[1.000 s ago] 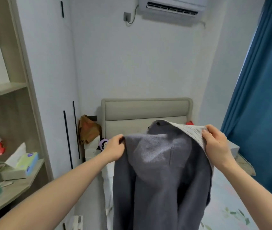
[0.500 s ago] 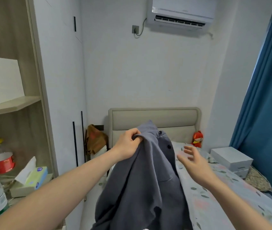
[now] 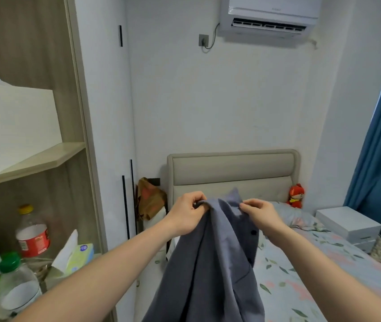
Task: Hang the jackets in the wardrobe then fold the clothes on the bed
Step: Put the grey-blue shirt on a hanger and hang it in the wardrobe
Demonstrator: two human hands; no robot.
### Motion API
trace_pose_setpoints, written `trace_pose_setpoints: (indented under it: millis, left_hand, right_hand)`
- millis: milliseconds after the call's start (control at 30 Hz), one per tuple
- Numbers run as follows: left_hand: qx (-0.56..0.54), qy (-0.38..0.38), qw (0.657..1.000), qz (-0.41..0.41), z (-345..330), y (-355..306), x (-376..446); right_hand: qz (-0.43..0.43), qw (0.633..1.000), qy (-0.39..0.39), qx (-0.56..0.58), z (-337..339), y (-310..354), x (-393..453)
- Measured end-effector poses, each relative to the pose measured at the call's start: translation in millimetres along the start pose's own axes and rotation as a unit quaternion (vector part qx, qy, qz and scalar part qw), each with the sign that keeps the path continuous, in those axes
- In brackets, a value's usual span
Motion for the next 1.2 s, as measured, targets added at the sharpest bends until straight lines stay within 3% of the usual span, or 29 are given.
trace_pose_setpoints:
  millis: [133,233,300,467,633,900,1033,1200]
  left_hand:
    - [0.042,0.132,0.988,0.061,7.2,47.7,-10.4]
    - [0.068,0.259,0.960,0.086,4.9,73.6,-25.2]
    - [0.075,0.296,0.945,0.120,5.9,82.3,-30.5]
    - [0.023,0.187,0.968,0.166,10.2,106.9,-14.1]
    - [0.005,0.292,0.943,0.161,-18.1,113.0,2.5]
    - [-0.101,0.345,0.906,0.224,-37.7,159.0,44.7]
    - [-0.037,0.384,0.895,0.223,-70.0,179.2,60.9]
    - [0.134,0.260,0.944,0.151,-61.7,198.7,107.2]
  right_hand:
    - [0.080,0.995,-0.001,0.061,-20.5,27.1,-3.0]
    - [0.180,0.981,0.054,-0.049,-52.6,46.4,-10.7]
    - [0.213,0.969,0.080,-0.100,-71.3,50.4,-14.4]
    - [0.250,0.954,0.137,-0.090,-91.1,67.0,-10.8]
    - [0.299,0.942,0.138,-0.063,-89.2,88.9,14.0]
    - [0.287,0.954,0.086,-0.018,-54.2,63.6,112.0]
    - [0.287,0.950,0.121,0.011,-72.1,63.8,144.2]
    - [0.302,0.939,0.164,0.011,-94.3,73.0,182.0]
Point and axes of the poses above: each hand's wrist, its own x-axis towards the middle knuckle, its own z-axis out of the back of the hand, y = z × x, the point moved 5 cm from there along x, towards the middle knuckle, and after that the axes turned 3 degrees about x, right-handed, at the moved point
